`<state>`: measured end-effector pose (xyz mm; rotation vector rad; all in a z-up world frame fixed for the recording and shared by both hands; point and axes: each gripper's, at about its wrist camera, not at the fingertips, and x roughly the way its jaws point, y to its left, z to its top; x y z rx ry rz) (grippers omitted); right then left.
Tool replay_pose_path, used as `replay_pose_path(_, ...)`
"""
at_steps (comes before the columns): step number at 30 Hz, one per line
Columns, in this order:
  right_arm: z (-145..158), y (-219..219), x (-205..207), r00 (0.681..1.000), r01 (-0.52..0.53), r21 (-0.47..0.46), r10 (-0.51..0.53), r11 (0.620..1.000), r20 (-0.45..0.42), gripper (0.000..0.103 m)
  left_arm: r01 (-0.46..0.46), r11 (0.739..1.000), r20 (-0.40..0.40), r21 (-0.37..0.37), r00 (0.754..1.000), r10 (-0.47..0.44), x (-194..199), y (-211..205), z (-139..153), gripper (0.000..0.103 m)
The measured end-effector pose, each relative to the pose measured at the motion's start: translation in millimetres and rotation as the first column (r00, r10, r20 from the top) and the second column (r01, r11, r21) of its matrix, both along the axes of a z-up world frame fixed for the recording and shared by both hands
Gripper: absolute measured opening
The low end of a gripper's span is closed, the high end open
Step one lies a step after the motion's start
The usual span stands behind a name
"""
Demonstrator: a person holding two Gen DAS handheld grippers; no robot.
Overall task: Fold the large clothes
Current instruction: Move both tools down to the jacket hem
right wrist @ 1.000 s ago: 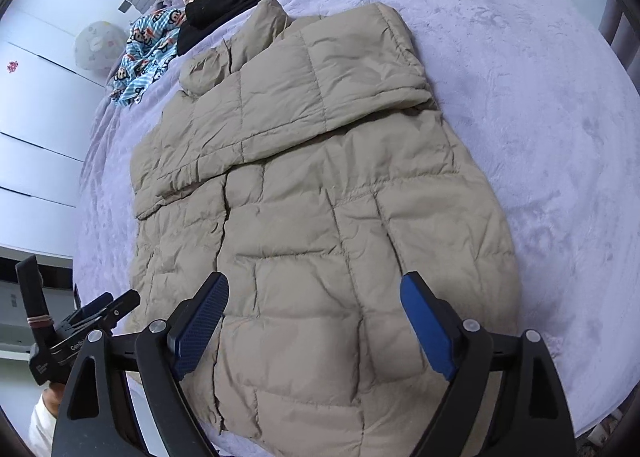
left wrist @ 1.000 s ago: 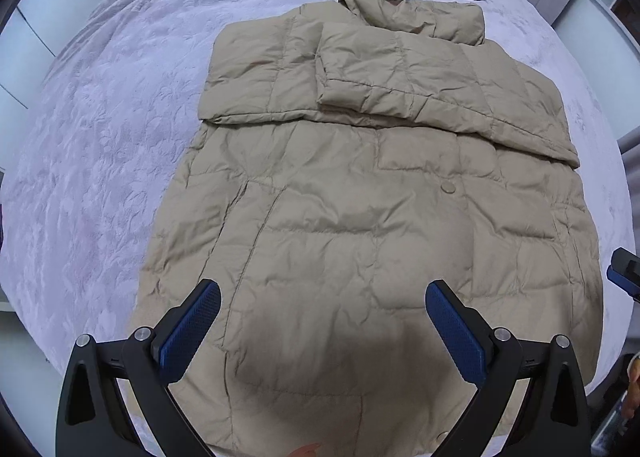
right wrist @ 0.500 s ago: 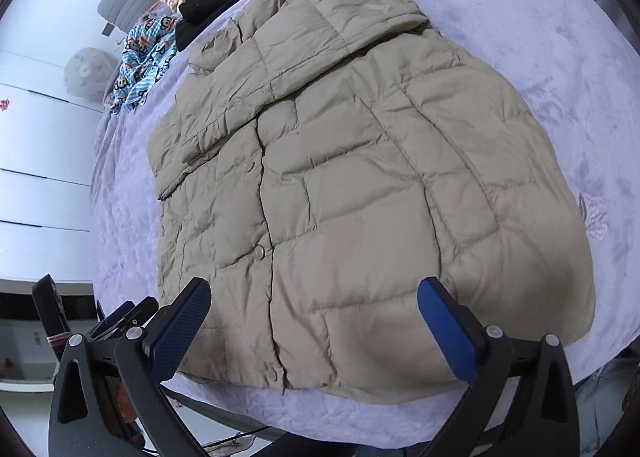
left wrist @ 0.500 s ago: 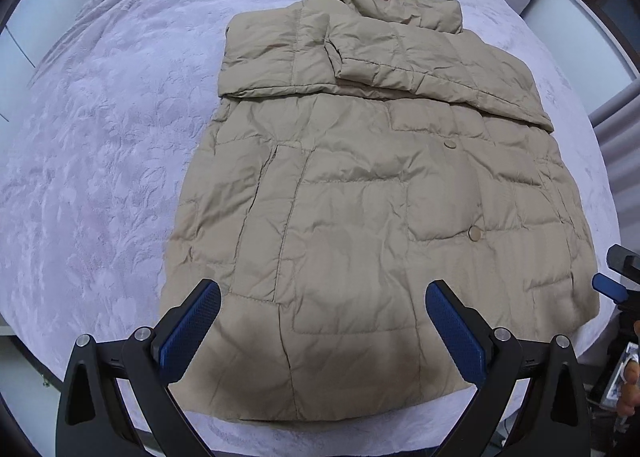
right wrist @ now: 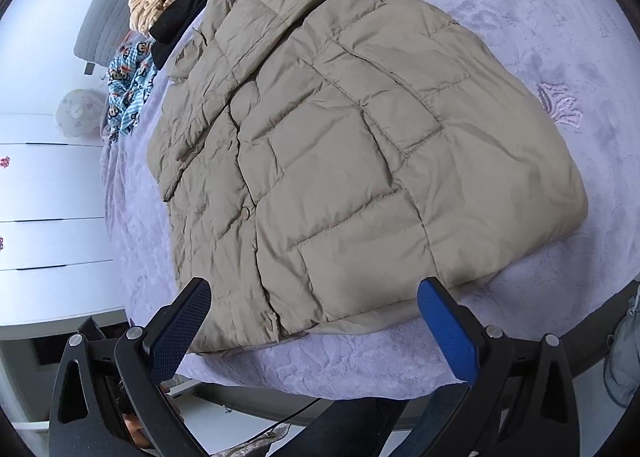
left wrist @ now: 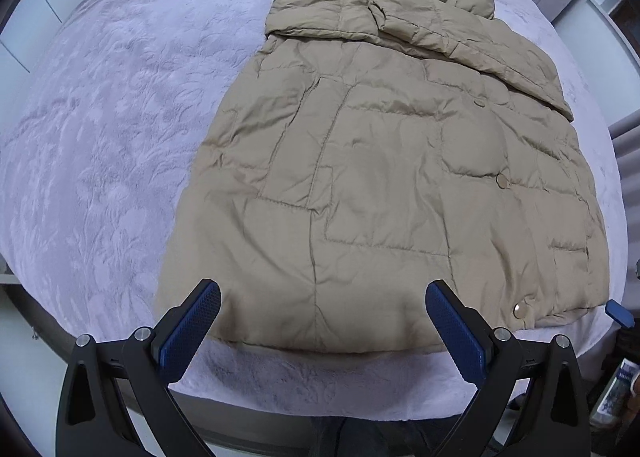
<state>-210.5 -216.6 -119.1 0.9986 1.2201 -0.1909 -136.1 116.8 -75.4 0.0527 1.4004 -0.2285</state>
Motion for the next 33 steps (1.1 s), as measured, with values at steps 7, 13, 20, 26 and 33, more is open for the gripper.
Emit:
replay_pose_path(7,-6.0,-23.5,-40.0,1.0,0.029,0.033,-0.028,0.999,-0.013,0.103,-0.07,0.996,0.002,-0.059,0.998,0.07,-26.2,9.5,5.0,0.102)
replay_pose_path(13,-19.4,-37.2,-59.7,0.997,0.075,0.12,-0.075,0.99,-0.003,0.103,-0.206,0.968,-0.017,-0.14,0.978,0.206,-35.1,60.3,8.0,0.102)
replay_pose_path(20,-40.2,-45.5,-74.6,0.987,0.16,0.185,-0.161,0.97,-0.009,0.091,-0.333,0.875,-0.197,-0.35,0.94,0.279,-46.7,97.7,-29.2,0.102)
replay_pose_path(26,-62.4,-55.9,-87.9,0.967,0.255,0.229,-0.251,0.94,-0.045,0.091,-0.406,0.802,-0.276,-0.437,0.91,0.31,-25.0,89.4,-62.5,0.102)
replay_pose_path(33,-77.2,-64.5,-82.3,0.933,0.351,0.294,-0.358,0.889,-0.031,0.091,-0.384,0.789,-0.286,-0.479,0.918,0.274,8.7,65.2,-69.2,0.085)
